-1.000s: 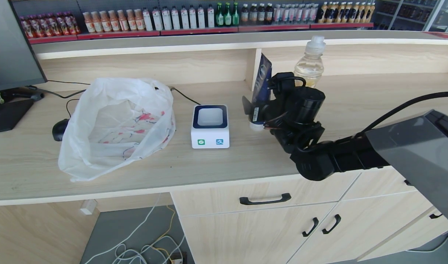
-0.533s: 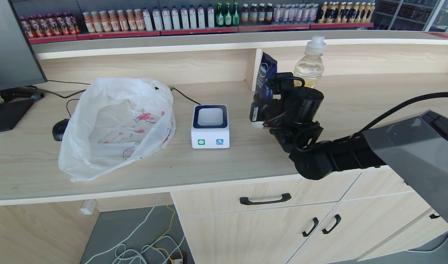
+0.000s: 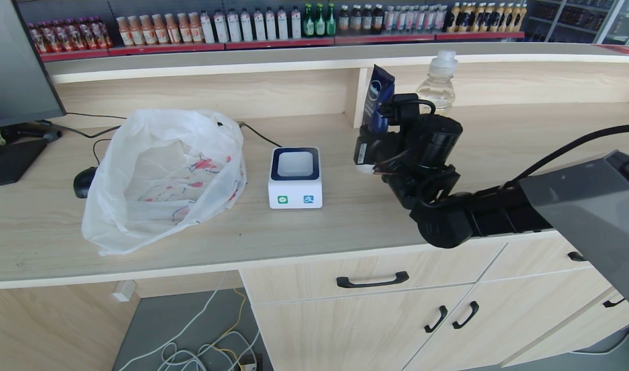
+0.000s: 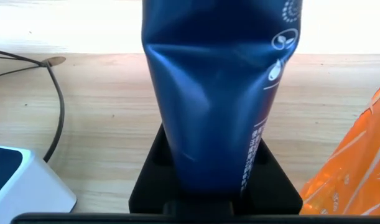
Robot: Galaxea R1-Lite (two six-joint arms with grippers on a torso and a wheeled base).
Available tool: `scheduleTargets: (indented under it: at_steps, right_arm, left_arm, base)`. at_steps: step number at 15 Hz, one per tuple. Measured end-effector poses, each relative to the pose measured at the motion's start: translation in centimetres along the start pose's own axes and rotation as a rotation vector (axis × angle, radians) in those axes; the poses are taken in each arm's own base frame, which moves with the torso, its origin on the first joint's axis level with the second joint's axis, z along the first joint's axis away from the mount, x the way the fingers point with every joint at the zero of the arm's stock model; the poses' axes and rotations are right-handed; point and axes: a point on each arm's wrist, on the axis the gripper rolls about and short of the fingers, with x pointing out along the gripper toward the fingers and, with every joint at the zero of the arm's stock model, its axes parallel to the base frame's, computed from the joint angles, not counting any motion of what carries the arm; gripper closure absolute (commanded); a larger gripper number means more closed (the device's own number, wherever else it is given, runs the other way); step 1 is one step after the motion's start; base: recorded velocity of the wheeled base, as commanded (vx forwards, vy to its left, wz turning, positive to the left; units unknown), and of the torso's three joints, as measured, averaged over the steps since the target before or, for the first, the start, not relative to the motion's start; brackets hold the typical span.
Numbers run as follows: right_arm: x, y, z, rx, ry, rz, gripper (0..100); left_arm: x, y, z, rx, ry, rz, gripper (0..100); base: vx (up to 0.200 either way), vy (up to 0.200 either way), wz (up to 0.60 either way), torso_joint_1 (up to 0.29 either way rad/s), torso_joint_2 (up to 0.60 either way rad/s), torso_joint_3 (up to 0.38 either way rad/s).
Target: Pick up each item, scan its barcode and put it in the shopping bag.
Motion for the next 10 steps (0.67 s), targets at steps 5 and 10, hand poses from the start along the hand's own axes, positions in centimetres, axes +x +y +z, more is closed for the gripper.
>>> scheduleTargets:
  at_steps: [5,10]
  right_arm:
    - [-1.0,-0.1,3.2,0.017,-0.054,0.003,100]
    - [-4.6,-1.5,6.1,0.012,-0.044,0.004,100]
  left_arm:
    - [0.0,0.0,0.0,0.000,0.000,0.000,0]
    - [0.0,0.0,0.0,0.000,0.000,0.000,0]
  base:
    - [0.000,0.000,0.00,0.000,0.00,0.000]
    - [0.000,0.000,0.00,0.000,0.00,0.000]
